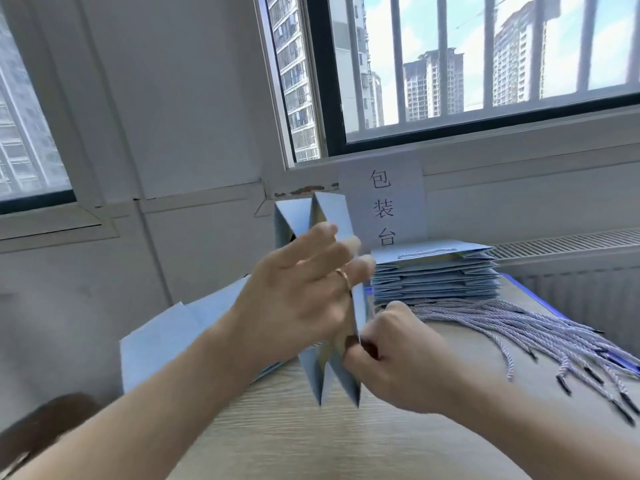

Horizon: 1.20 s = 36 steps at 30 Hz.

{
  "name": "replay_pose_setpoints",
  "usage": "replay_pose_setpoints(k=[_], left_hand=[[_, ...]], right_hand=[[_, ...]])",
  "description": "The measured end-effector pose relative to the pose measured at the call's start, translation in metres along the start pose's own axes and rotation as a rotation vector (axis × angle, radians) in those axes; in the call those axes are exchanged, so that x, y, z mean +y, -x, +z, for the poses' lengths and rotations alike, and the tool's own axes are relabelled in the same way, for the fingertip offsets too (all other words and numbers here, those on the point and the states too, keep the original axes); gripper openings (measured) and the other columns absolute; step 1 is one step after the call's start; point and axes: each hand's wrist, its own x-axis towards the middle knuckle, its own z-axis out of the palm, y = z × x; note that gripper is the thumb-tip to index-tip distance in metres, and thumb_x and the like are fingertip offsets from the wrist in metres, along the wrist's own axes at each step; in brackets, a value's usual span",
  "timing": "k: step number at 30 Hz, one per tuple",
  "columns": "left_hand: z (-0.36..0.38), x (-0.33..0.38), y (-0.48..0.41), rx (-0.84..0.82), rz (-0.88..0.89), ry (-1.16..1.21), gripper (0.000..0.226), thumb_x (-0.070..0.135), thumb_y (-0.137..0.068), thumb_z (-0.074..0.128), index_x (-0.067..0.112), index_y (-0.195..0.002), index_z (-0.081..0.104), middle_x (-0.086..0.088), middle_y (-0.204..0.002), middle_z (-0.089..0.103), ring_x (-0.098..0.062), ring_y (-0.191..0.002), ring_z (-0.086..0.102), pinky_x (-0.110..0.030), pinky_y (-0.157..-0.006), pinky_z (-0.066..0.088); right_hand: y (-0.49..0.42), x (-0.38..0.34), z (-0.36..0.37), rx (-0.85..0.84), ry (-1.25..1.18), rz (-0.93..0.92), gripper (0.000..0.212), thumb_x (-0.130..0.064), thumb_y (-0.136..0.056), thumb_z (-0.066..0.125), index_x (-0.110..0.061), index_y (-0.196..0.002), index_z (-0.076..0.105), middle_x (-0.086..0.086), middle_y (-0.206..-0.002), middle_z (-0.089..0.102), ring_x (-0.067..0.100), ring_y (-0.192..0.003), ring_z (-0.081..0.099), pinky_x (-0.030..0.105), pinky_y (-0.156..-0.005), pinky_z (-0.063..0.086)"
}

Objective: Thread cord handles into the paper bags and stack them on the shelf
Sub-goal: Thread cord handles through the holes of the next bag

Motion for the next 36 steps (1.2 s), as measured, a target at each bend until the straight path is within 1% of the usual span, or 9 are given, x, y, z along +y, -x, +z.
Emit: replay_pose_setpoints(k=[4, 7, 10, 14, 18, 21, 25, 28, 36], left_hand=[[0.004, 0.02, 0.032, 0.084, -0.459, 0.064, 0.032, -0.001, -0.08, 0.075, 0.016, -0.058, 0.059, -0.003, -0.146, 0.049, -0.028, -0.124, 0.039, -0.034, -0.104, 0.039], [0.011, 0.038, 0.045, 0.075, -0.837, 0.262, 0.014, 0.017, -0.089, 0.072, 0.014, -0.076, 0.076, -0.024, -0.156, 0.025, -0.041, -0.138, 0.021, -0.025, -0.112, 0.025], [0.014, 0.054, 0.038, 0.162, -1.114, 0.413, 0.012, 0.01, -0.083, 0.079, 0.015, -0.094, 0.079, -0.036, -0.155, 0.016, -0.043, -0.139, 0.036, -0.006, -0.093, 0.028], [0.008, 0.052, 0.024, 0.312, -1.071, 0.452, 0.024, 0.002, -0.079, 0.078, 0.012, -0.1, 0.075, -0.037, -0.153, 0.02, -0.038, -0.13, 0.051, 0.0, -0.091, 0.034], [0.015, 0.057, 0.02, 0.116, -1.12, 0.475, 0.016, -0.002, -0.074, 0.08, 0.014, -0.076, 0.075, -0.034, -0.145, 0.041, -0.03, -0.067, 0.067, -0.012, -0.063, 0.033], [0.018, 0.072, 0.019, -0.063, -1.149, 0.539, 0.009, 0.014, -0.081, 0.064, 0.016, -0.079, 0.073, -0.03, -0.12, 0.064, -0.038, -0.08, 0.068, -0.015, -0.057, 0.032], [0.026, 0.067, 0.026, 0.134, -1.26, 0.609, 0.022, 0.028, -0.089, 0.055, 0.023, -0.081, 0.074, -0.006, -0.06, 0.058, -0.018, -0.055, 0.042, -0.017, -0.053, 0.031], [0.025, 0.068, 0.033, 0.251, -1.313, 0.739, 0.021, 0.023, -0.089, 0.057, 0.024, -0.09, 0.078, -0.001, -0.063, 0.064, -0.023, -0.061, 0.048, -0.025, -0.054, 0.036], [0.021, 0.075, 0.034, 0.287, -1.342, 0.937, 0.023, 0.03, -0.098, 0.05, 0.03, -0.099, 0.073, 0.001, -0.081, 0.068, -0.013, -0.07, 0.057, -0.02, -0.056, 0.038]], right_hand=[[0.002, 0.001, 0.017, -0.093, 0.02, 0.078, 0.051, -0.045, -0.078, 0.031, 0.0, -0.053, 0.035, 0.016, -0.048, 0.031, 0.029, -0.047, 0.029, 0.045, -0.047, 0.031], [0.004, 0.001, 0.021, -0.144, 0.013, 0.116, 0.046, -0.029, -0.087, 0.047, 0.001, -0.054, 0.036, 0.021, -0.053, 0.032, 0.025, -0.048, 0.025, 0.037, -0.045, 0.023], [0.003, 0.005, 0.023, -0.167, 0.054, 0.139, 0.044, -0.026, -0.087, 0.046, 0.0, -0.055, 0.033, 0.021, -0.054, 0.03, 0.024, -0.048, 0.024, 0.036, -0.045, 0.023], [0.001, 0.011, 0.025, -0.184, 0.085, 0.12, 0.04, -0.029, -0.083, 0.041, -0.001, -0.056, 0.036, 0.016, -0.051, 0.032, 0.03, -0.05, 0.032, 0.042, -0.048, 0.032], [0.001, 0.009, 0.025, -0.181, 0.062, 0.095, 0.038, -0.023, -0.089, 0.047, -0.005, -0.056, 0.039, 0.011, -0.05, 0.035, 0.029, -0.052, 0.035, 0.042, -0.05, 0.036], [0.002, 0.012, 0.027, -0.21, 0.014, 0.047, 0.039, -0.023, -0.093, 0.046, -0.008, -0.058, 0.04, 0.006, -0.047, 0.031, 0.026, -0.052, 0.034, 0.041, -0.051, 0.032], [0.0, 0.007, 0.023, -0.291, 0.043, 0.071, 0.04, -0.036, -0.088, 0.047, -0.006, -0.062, 0.051, 0.009, -0.052, 0.043, 0.025, -0.052, 0.042, 0.042, -0.053, 0.043], [-0.007, 0.019, -0.004, -0.429, 0.069, 0.151, 0.031, -0.041, -0.09, 0.057, -0.014, -0.074, 0.063, 0.001, -0.066, 0.061, 0.015, -0.063, 0.056, 0.039, -0.062, 0.05], [-0.005, 0.103, -0.006, -0.109, 0.352, 0.422, 0.031, -0.025, -0.097, 0.055, -0.038, -0.121, 0.069, -0.016, -0.114, 0.058, 0.008, -0.116, 0.046, 0.036, -0.086, 0.048]])
